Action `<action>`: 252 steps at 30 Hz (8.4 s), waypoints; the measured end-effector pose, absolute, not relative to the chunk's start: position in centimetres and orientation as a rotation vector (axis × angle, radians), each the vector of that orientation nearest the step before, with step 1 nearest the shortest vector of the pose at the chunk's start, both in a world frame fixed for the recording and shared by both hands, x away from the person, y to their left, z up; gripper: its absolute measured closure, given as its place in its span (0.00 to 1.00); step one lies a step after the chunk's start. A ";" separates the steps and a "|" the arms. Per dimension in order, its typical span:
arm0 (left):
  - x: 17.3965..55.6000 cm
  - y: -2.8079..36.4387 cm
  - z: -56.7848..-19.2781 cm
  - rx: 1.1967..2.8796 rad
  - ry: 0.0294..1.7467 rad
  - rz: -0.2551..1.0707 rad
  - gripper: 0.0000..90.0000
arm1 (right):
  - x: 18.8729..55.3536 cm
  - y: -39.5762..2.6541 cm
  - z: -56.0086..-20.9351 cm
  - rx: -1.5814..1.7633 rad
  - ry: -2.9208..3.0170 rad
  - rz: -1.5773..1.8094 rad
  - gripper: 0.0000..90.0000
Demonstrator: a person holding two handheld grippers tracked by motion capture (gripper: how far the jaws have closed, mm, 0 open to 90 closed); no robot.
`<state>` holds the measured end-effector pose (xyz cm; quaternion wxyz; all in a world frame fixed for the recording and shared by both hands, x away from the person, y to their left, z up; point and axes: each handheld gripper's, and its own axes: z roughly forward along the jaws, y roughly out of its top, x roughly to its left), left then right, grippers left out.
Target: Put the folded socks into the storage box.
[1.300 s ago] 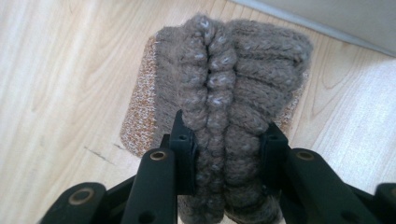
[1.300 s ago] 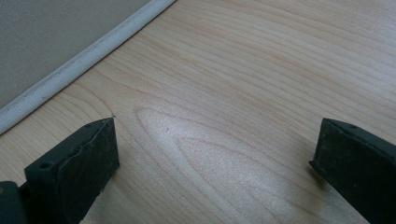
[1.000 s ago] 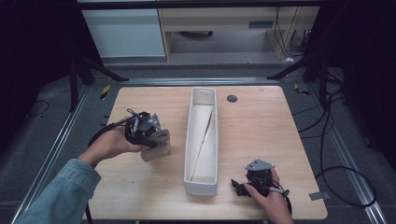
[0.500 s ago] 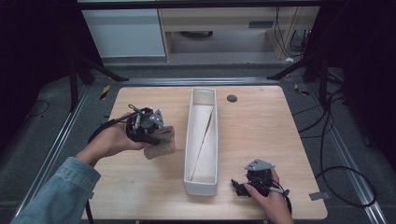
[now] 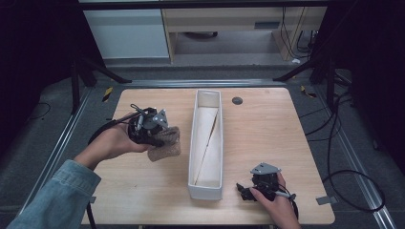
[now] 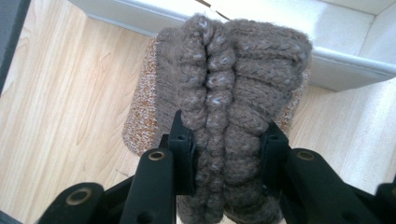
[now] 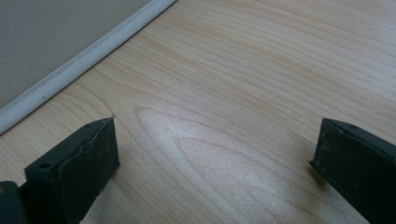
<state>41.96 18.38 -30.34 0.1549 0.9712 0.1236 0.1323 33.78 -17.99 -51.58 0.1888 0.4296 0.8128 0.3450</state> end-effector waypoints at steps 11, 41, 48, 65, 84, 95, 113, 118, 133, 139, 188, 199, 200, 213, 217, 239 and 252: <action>41.4 17.1 -27.9 2.803 0.308 0.418 0.73 | 33.8 -18.0 -51.6 1.209 2.286 0.972 0.00; 40.1 12.2 -25.5 2.794 0.169 0.466 0.72 | 33.8 -18.0 -51.6 1.211 2.286 0.971 0.00; 39.6 10.9 -25.4 2.796 0.131 0.462 0.72 | 33.8 -18.0 -51.6 1.210 2.288 0.970 0.00; 38.3 7.5 -26.3 2.805 0.050 0.431 0.72 | 33.8 -18.0 -51.6 1.212 2.287 0.974 0.00; 36.5 5.4 -28.9 2.828 -0.009 0.352 0.72 | 33.8 -18.0 -51.6 1.211 2.286 0.971 0.00; 36.5 5.5 -30.8 2.843 0.003 0.300 0.72 | 33.8 -18.0 -51.6 1.211 2.286 0.971 0.00; 36.9 5.4 -33.6 2.845 0.052 0.219 0.71 | 33.8 -18.0 -51.6 1.209 2.286 0.971 0.00; 37.1 5.5 -33.6 2.843 0.061 0.204 0.70 | 33.8 -18.0 -51.6 1.209 2.285 0.971 0.00; 38.2 6.2 -33.2 2.788 0.083 0.071 0.47 | 33.8 -18.0 -51.6 1.209 2.285 0.970 0.00; 38.4 6.6 -32.5 2.754 0.070 0.056 0.33 | 33.8 -18.0 -51.6 1.209 2.286 0.971 0.00; 41.3 6.9 -30.8 2.777 0.156 -0.058 1.00 | 33.8 -18.0 -51.6 1.211 2.287 0.970 0.00; 40.7 6.6 -32.1 2.799 0.147 -0.088 1.00 | 33.8 -18.0 -51.6 1.210 2.285 0.971 0.00; 40.7 6.5 -32.3 2.804 0.142 -0.079 1.00 | 33.8 -18.0 -51.6 1.210 2.285 0.972 0.00; 41.8 5.9 -35.8 2.837 0.207 -0.013 1.00 | 33.8 -18.0 -51.6 1.209 2.286 0.971 0.00; 42.1 5.9 -36.4 2.827 0.222 0.001 1.00 | 33.8 -18.0 -51.6 1.210 2.285 0.972 0.00; 40.3 6.6 -33.1 2.808 0.203 0.027 0.98 | 33.8 -18.0 -51.6 1.210 2.285 0.971 0.00; 38.9 6.6 -32.8 2.805 0.152 0.003 0.93 | 33.8 -18.0 -51.6 1.210 2.286 0.973 0.00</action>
